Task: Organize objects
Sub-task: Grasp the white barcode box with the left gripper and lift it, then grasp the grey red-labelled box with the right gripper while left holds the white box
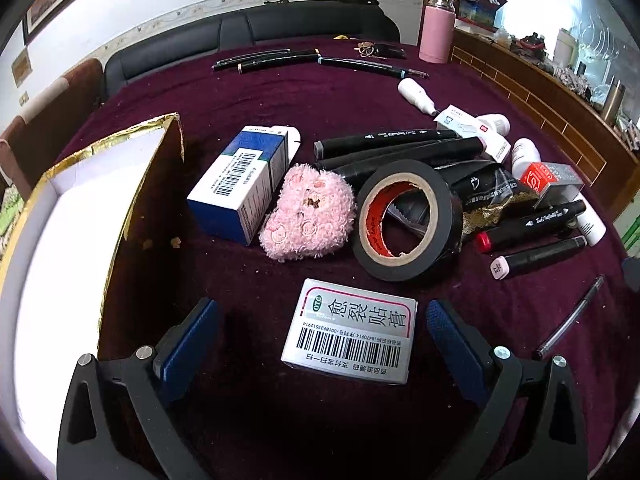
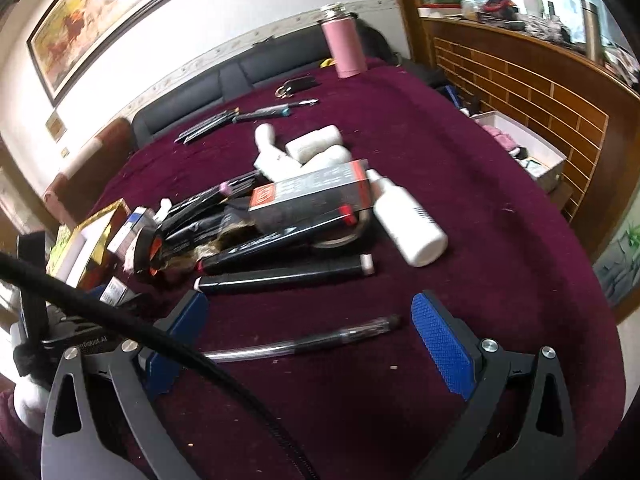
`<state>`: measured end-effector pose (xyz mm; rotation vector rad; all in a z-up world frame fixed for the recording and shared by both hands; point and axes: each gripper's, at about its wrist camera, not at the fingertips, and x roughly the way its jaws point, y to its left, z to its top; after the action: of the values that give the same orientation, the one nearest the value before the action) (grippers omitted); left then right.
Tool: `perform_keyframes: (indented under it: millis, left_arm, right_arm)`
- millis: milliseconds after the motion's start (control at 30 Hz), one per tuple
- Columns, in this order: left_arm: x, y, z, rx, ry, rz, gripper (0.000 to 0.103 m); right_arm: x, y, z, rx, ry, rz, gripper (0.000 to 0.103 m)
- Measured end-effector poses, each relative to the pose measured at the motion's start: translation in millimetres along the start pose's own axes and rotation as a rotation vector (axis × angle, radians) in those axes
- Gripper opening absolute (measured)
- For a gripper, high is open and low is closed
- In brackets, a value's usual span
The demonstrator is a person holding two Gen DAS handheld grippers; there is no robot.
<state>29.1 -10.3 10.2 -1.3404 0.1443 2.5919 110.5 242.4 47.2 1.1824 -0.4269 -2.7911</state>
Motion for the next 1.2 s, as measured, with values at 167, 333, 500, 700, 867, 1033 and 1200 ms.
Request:
perform_keyframes:
  millis: [167, 333, 500, 700, 867, 1033, 1200]
  left_arm:
    - [-2, 5, 1, -0.012, -0.006, -0.052, 0.054]
    - [-9, 12, -2, -0.034, -0.016, -0.13, 0.04]
    - [-27, 12, -6, -0.044, -0.042, -0.165, 0.04]
    - [-45, 12, -9, -0.05, -0.063, -0.199, 0.04]
    - [-47, 9, -11, -0.044, -0.063, -0.222, 0.04]
    - [-46, 7, -12, -0.043, -0.058, -0.233, 0.04]
    - [-43, 8, -15, -0.059, -0.05, -0.241, 0.04]
  right_arm:
    - [4, 1, 1, -0.01, 0.013, -0.01, 0.103]
    - [1, 2, 11, -0.016, 0.017, -0.016, 0.103]
    - [2, 28, 25, -0.122, -0.01, -0.065, 0.103]
    - [35, 29, 60, -0.188, 0.022, -0.234, 0.103]
    - [61, 23, 75, -0.166, 0.072, -0.238, 0.103]
    - [80, 27, 74, -0.171, 0.122, -0.249, 0.103]
    - [85, 26, 71, -0.132, 0.139, -0.198, 0.073]
